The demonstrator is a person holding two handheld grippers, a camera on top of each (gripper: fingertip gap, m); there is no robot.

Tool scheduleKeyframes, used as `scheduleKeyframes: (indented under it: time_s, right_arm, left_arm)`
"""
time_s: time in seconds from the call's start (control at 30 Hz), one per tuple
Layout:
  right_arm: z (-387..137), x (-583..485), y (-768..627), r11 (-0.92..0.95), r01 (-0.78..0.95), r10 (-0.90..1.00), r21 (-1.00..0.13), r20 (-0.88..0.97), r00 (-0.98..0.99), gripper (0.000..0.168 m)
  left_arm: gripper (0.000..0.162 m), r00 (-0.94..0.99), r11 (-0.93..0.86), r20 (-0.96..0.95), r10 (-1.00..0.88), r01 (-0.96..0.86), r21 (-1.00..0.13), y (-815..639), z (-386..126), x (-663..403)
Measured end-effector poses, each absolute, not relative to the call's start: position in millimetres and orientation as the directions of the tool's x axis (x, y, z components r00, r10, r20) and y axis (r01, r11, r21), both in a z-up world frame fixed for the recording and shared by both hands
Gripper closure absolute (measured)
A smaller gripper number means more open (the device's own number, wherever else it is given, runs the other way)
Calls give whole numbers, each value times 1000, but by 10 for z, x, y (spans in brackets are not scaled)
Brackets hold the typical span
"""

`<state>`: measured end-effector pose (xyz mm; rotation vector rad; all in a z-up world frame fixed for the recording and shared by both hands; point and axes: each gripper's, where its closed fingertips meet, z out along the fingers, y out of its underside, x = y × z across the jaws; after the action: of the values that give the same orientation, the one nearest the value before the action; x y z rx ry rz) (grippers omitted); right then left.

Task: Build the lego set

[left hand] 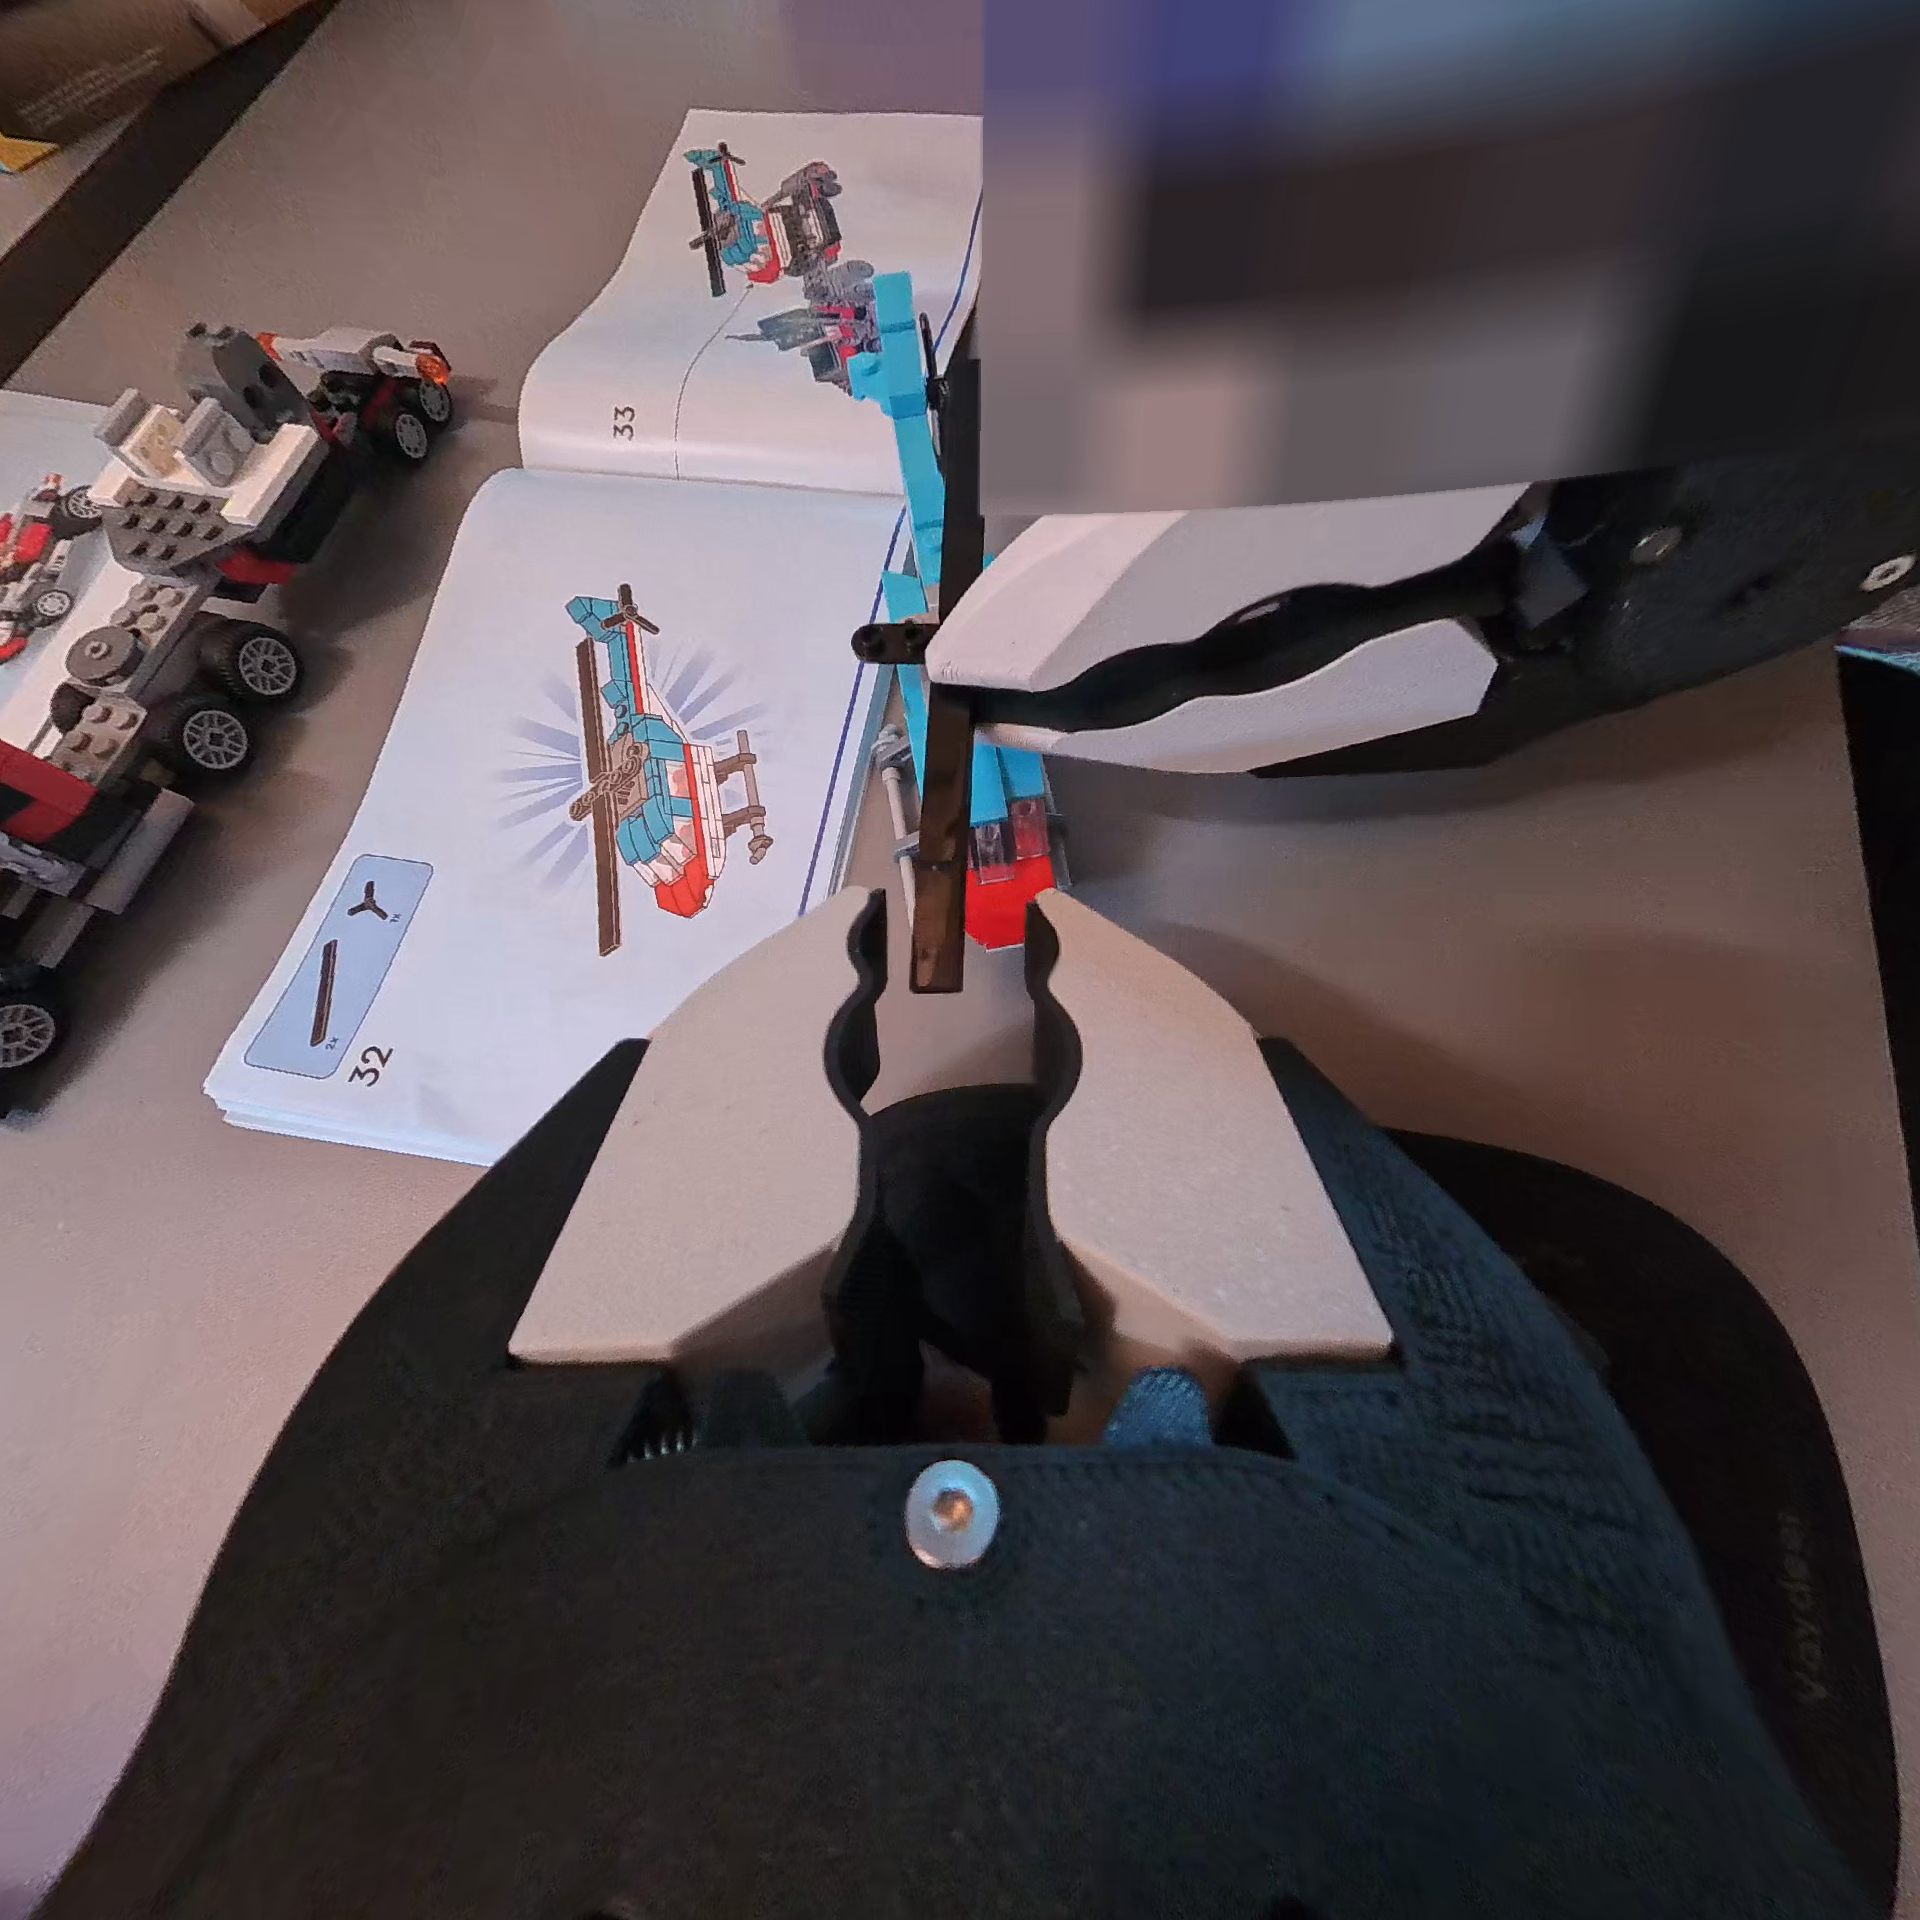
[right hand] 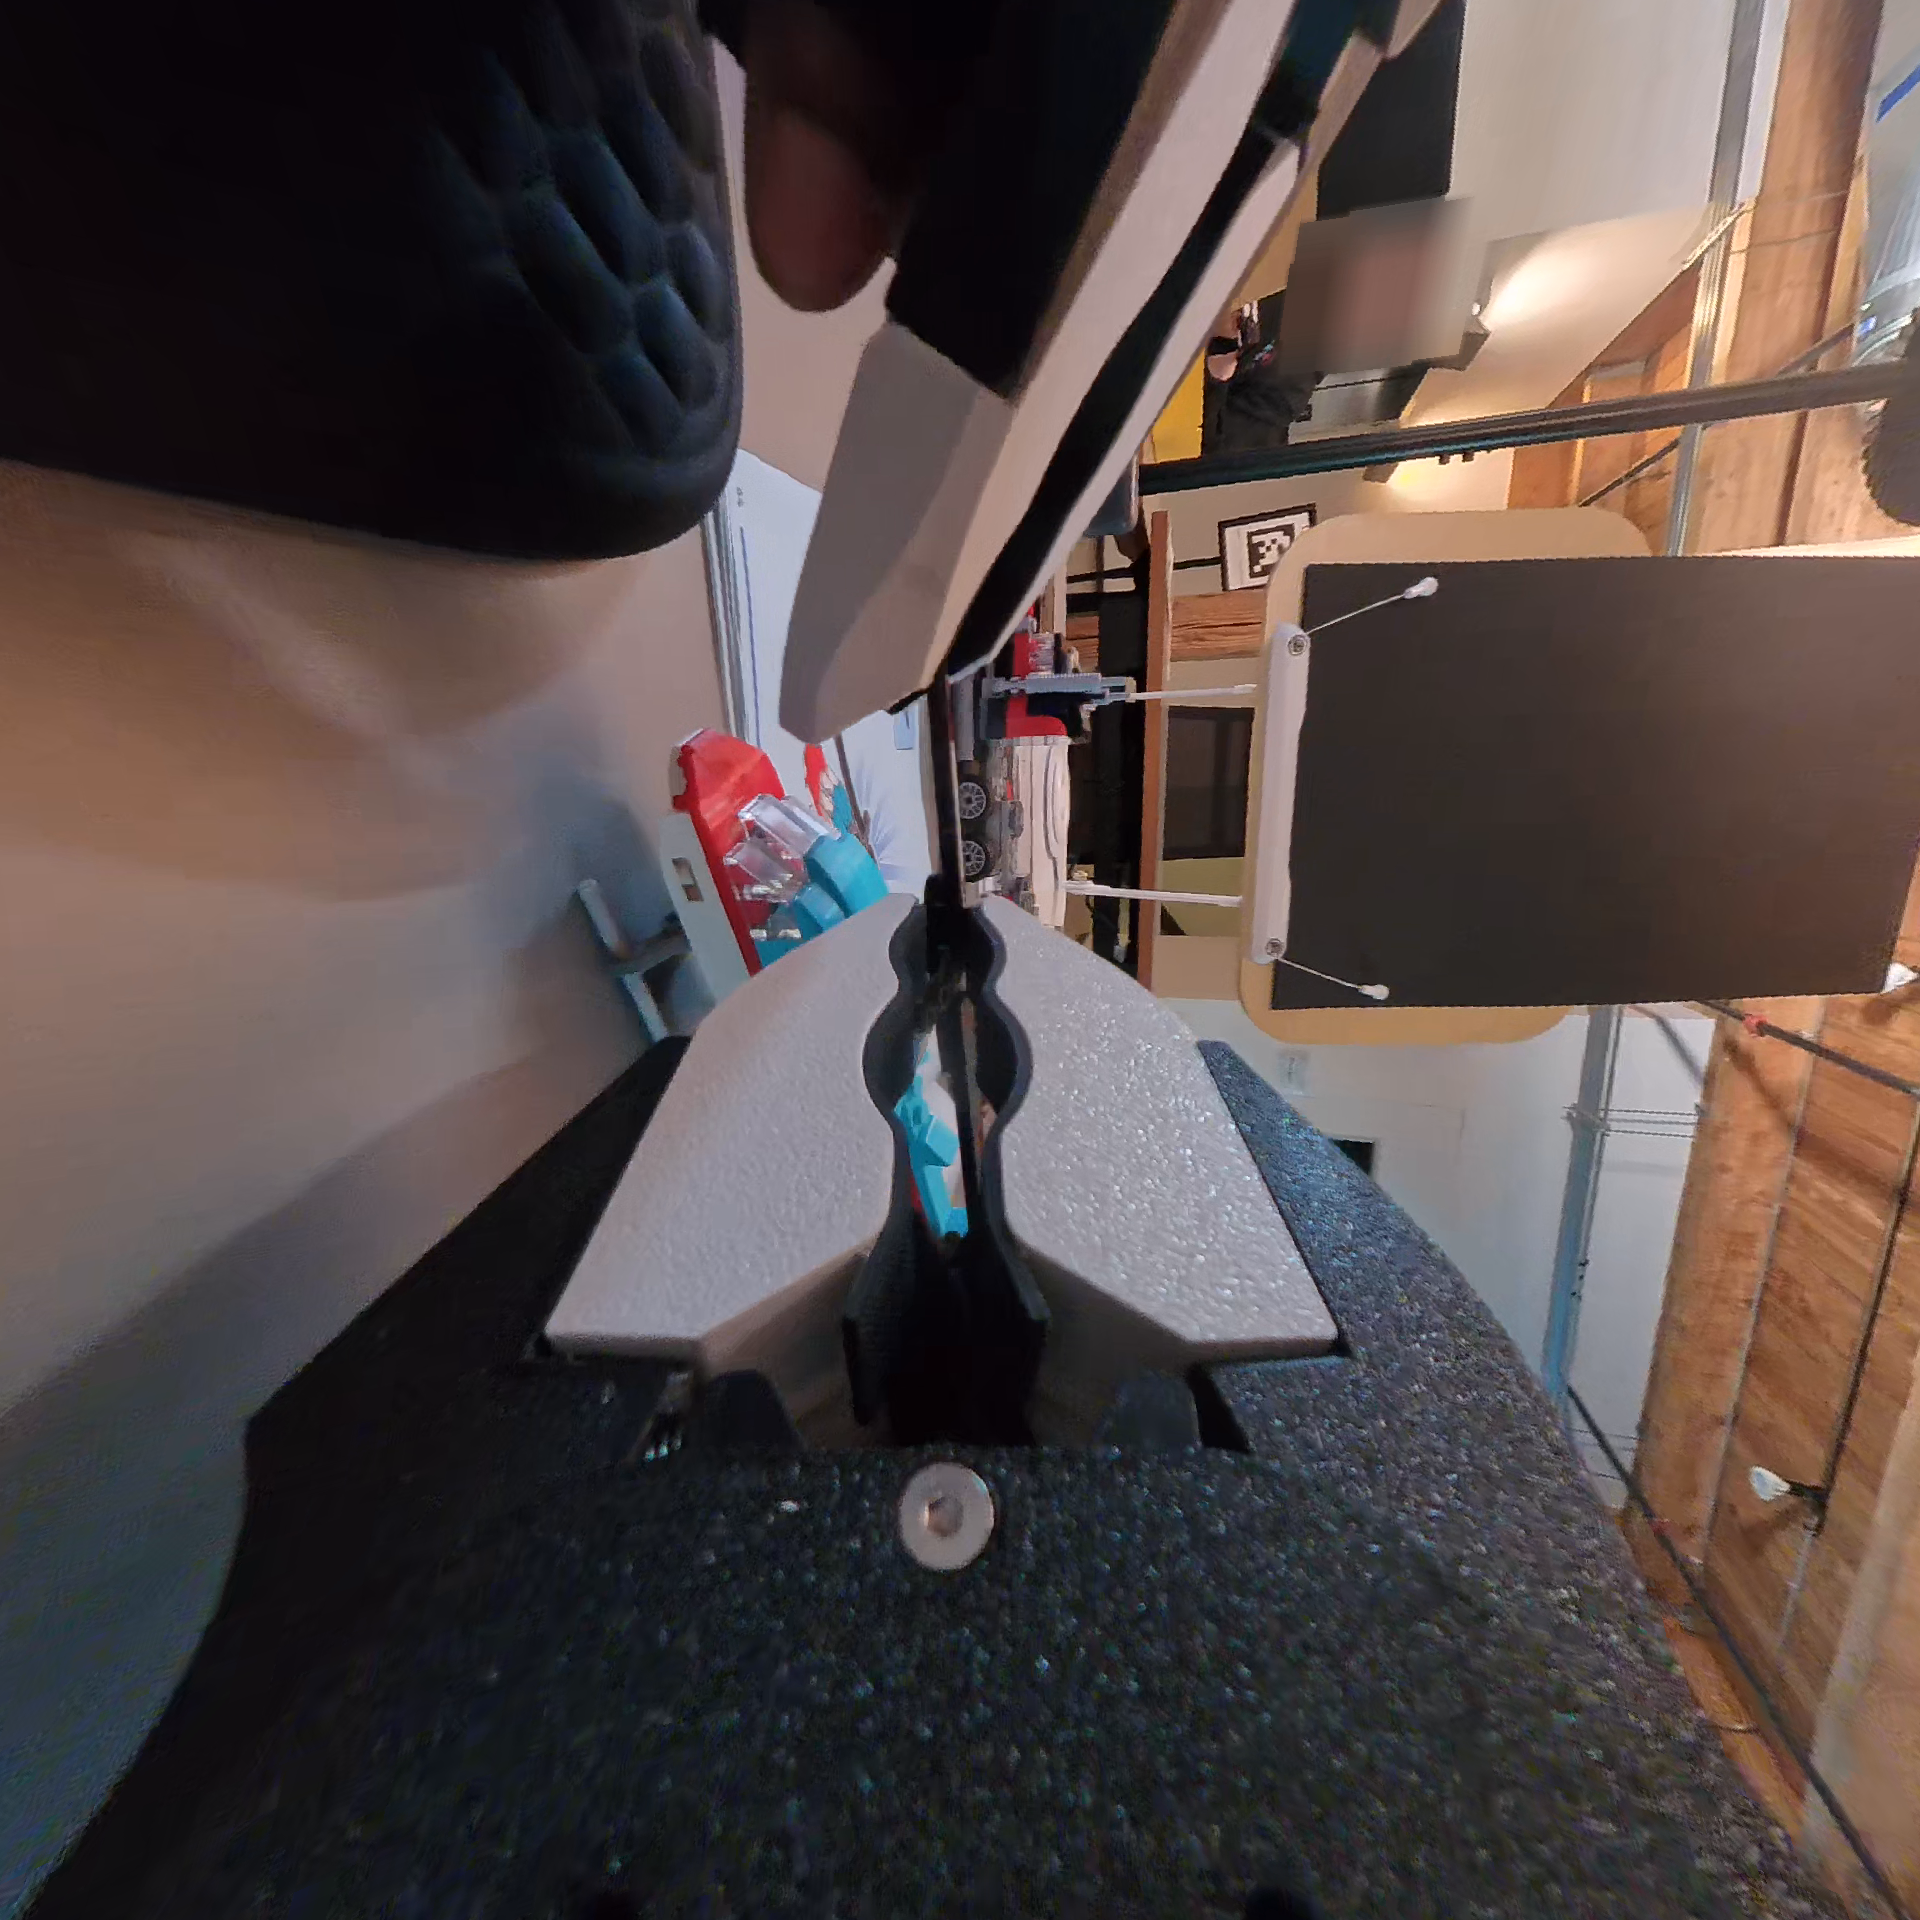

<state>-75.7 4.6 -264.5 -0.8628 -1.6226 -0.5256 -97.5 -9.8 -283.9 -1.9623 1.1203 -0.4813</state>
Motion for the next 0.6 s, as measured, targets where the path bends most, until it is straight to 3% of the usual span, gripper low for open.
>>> scheduleKeyframes:
  time_s: [0.03, 0.4, 0.6]
  right_arm:
    - [-2644, -756, 44, 630, 771, 236, -98, 969, -70, 162]
    - [-2648, -751, 55, 625, 779, 198, -50, 976, -96, 164]
    - [-2647, -750, 65, 619, 783, 199, -57, 976, -87, 164]
  left_arm:
    - [137, 529, -274, -66, -846, -538, -798, -104, -2836, -970]
    - [142, 510, -76, -282, -813, -573, -816, -73, -2639, -942]
    - [142, 508, -80, -261, -821, -555, -828, -94, -2634, -924]
